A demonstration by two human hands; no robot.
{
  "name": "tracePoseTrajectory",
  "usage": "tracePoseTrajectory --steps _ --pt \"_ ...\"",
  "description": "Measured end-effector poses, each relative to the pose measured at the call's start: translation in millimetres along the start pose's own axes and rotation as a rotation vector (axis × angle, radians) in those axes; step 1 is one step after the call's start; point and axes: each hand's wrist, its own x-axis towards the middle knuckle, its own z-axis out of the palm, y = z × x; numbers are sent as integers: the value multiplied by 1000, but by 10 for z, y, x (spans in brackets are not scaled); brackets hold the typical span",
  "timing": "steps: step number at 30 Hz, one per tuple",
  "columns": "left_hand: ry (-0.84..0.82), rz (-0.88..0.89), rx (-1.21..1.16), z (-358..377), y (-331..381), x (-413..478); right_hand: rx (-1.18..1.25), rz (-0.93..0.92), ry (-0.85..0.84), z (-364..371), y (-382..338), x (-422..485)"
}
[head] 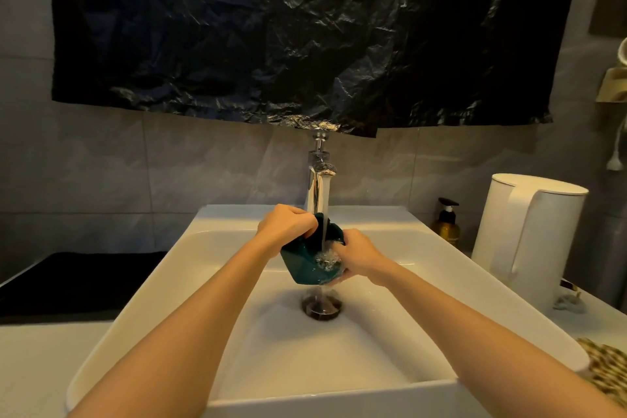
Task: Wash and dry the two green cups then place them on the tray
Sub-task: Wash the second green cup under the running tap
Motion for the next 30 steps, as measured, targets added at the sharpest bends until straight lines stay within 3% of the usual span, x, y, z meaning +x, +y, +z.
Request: tracePoseTrajectory --steps 4,8,14,22,27,30 --pt "27 0 16 -29 -28 40 107 -39 -208 -12 -54 -66" --pt "-4 -33 4 -5 -20 45 -57 1 22 39 -24 13" --pt "-48 -53 -22 -18 -34 57 -86 -33 -82 -6 -55 -32" --pt "-167 -101 -294 2 30 0 55 25 106 38 -33 30" --pt "-174 -72 -474 32 -9 3 635 261 -95 3 -165 -75" --pt "-27 -31 -365 46 -35 -1 591 227 -298 -31 -208 -173"
